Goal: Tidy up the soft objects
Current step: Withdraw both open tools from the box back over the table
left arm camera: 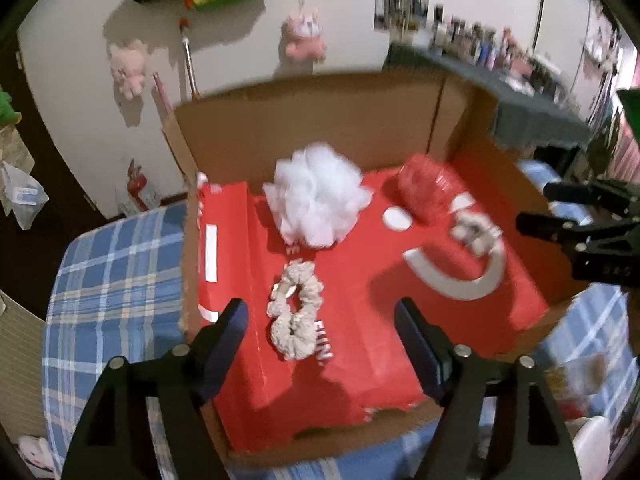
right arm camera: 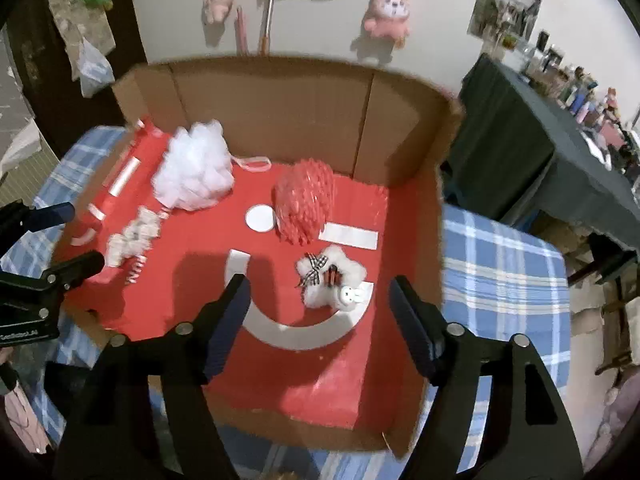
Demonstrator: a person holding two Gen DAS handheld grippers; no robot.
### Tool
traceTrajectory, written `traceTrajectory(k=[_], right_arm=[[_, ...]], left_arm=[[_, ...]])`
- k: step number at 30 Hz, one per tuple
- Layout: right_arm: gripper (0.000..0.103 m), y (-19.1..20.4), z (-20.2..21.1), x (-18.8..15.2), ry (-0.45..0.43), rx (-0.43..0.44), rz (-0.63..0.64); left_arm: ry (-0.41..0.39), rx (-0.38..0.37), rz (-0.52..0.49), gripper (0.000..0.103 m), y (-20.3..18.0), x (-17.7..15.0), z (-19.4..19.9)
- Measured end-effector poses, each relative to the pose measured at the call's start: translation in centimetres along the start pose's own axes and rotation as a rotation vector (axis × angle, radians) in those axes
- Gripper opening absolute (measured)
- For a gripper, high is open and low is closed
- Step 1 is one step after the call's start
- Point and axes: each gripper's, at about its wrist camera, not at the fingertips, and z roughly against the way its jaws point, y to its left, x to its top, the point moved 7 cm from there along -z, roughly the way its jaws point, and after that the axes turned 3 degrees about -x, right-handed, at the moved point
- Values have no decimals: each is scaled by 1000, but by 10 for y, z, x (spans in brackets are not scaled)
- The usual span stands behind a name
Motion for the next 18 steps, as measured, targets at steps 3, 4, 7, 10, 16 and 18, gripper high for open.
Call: traceTrajectory(k=[3,4,7,10,16,18], right_arm=[[73,-2,25,-1,-48,4,-9],[76,-4,34,-1,-65,5,-14],[79,-3,66,-6,-123,1,-16],[80,1,97,-17,-190,0,-19],[93,9,155,-47,-324,-4,-38],[93,13,177,-60,-382,-3,-46]], left_arm=[[-86,-19,6,90,-9,0,31],[-112,-23,4,92,-13,1,41],[-192,-26,-10,97,-20,-3,74],[-272,-17,-28,100,-30,-10,107],[-425,-29,-33,103,-54,-37,164],[-464,-32,-32,103,-61,-48,179]])
